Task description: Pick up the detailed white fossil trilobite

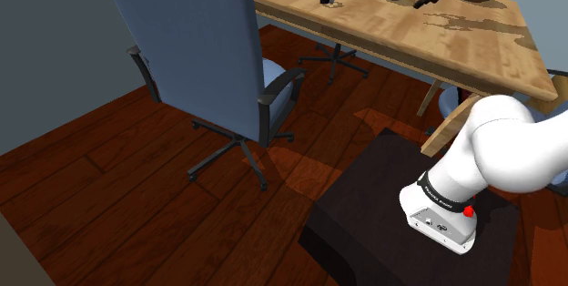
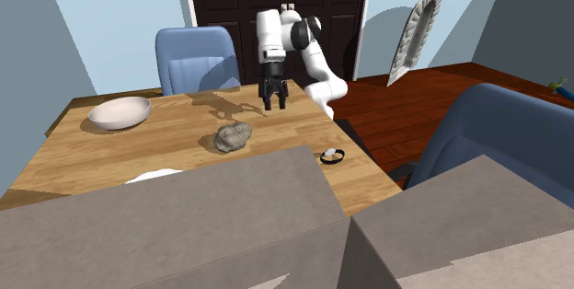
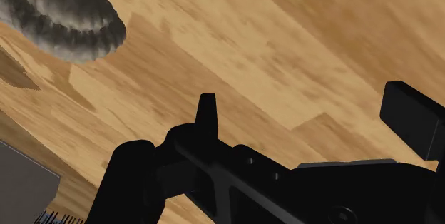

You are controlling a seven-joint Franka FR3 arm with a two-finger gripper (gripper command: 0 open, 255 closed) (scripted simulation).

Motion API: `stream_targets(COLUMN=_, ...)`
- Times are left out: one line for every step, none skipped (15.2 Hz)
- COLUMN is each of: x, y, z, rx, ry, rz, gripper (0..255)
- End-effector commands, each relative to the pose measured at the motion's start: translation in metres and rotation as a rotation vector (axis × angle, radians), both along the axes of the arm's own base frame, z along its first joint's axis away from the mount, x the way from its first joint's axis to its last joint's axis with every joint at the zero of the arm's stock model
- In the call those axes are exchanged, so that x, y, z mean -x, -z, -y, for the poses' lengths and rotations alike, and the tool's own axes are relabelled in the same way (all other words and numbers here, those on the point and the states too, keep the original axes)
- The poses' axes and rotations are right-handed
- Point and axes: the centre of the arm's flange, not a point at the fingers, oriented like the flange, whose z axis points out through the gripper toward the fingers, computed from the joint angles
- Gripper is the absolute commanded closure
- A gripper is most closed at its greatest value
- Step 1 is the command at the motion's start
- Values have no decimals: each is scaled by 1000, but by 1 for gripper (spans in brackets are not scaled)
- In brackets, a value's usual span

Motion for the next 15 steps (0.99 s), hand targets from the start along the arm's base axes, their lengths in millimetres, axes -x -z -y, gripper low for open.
stream_targets(x=-11, y=0, z=24, rx=29, ry=-71, rz=20, gripper=0)
stream_targets(x=-17, y=-2, z=35, rx=41, ry=-104, rz=29, gripper=0)
stream_targets(x=-25, y=-3, z=47, rx=54, ry=-138, rz=39, gripper=0)
stream_targets(x=-32, y=-5, z=57, rx=66, ry=-171, rz=49, gripper=0)
stream_targets(x=-40, y=-7, z=68, rx=78, ry=-204, rz=58, gripper=0)
stream_targets(x=-48, y=-9, z=78, rx=91, ry=-238, rz=68, gripper=0)
stream_targets(x=-56, y=-11, z=88, rx=103, ry=-271, rz=78, gripper=0)
stream_targets(x=-65, y=-14, z=98, rx=115, ry=-304, rz=87, gripper=0)
stream_targets(x=-74, y=-17, z=107, rx=128, ry=-338, rz=97, gripper=0)
stream_targets(x=-83, y=-20, z=116, rx=140, ry=-371, rz=107, gripper=0)
stream_targets(x=-90, y=-22, z=122, rx=149, ry=-396, rz=114, gripper=0)
stream_targets(x=-90, y=-17, z=122, rx=149, ry=-396, rz=114, gripper=0)
stream_targets(x=-90, y=-11, z=122, rx=149, ry=-396, rz=114, gripper=0)
stream_targets(x=-90, y=-6, z=122, rx=149, ry=-396, rz=114, gripper=0)
stream_targets(x=-90, y=-1, z=122, rx=149, ry=-396, rz=114, gripper=0)
